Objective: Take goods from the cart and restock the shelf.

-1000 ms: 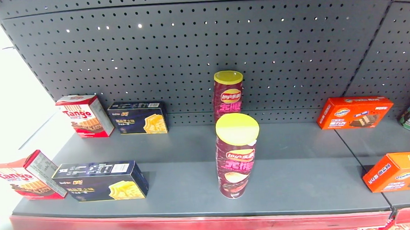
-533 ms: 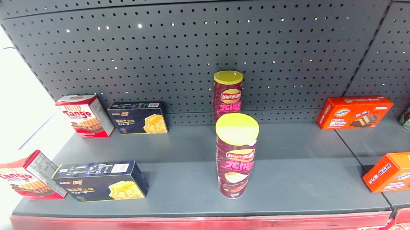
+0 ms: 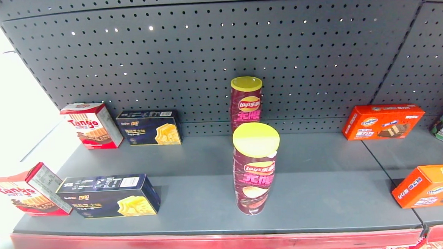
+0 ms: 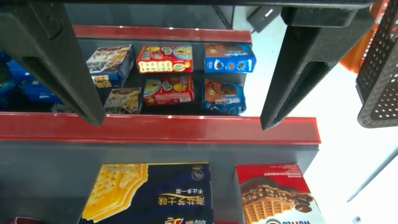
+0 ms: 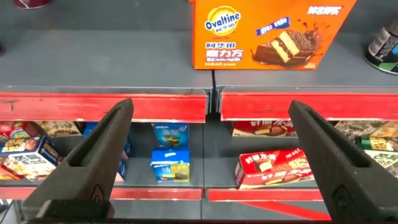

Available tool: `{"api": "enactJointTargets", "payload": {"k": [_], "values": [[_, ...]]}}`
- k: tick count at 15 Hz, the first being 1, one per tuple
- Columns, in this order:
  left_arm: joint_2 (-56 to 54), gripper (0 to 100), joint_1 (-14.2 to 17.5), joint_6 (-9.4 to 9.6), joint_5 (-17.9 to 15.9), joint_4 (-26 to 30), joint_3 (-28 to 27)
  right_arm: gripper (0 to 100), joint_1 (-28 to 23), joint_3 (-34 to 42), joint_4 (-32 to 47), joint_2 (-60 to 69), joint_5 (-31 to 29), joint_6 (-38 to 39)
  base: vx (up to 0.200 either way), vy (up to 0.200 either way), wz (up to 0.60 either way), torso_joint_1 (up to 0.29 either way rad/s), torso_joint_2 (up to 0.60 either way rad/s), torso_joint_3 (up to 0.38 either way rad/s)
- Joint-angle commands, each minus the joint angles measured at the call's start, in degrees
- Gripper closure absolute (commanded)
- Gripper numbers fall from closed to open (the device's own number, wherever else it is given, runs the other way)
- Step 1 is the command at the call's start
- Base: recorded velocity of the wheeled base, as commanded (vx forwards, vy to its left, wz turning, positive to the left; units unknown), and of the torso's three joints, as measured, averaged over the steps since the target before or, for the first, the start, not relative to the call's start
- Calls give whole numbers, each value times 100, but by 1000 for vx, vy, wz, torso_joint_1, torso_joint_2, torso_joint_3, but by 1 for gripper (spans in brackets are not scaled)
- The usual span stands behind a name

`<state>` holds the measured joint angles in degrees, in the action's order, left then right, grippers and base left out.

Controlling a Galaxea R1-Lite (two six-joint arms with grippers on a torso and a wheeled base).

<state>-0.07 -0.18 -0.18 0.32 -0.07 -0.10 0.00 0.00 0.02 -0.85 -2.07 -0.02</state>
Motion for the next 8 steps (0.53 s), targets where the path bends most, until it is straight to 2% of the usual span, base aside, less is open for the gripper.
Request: {"api": "enactJointTargets", "payload": {"k": [1,2,5,8], "values": [[7,0,1,1,-5,-1,10,0,0,0,-2,-3,40,-33,0,0,0,0,0,0],[7,0,1,1,12,-1,10,0,0,0,-2,-3,40,2,0,0,0,0,0,0],[7,0,1,1,3,-1,10,0,0,0,-2,-3,40,2,-200,0,0,6,2,1],[7,0,1,27,-14,-1,10,0,0,0,-2,-3,40,2,0,0,0,0,0,0]]}}
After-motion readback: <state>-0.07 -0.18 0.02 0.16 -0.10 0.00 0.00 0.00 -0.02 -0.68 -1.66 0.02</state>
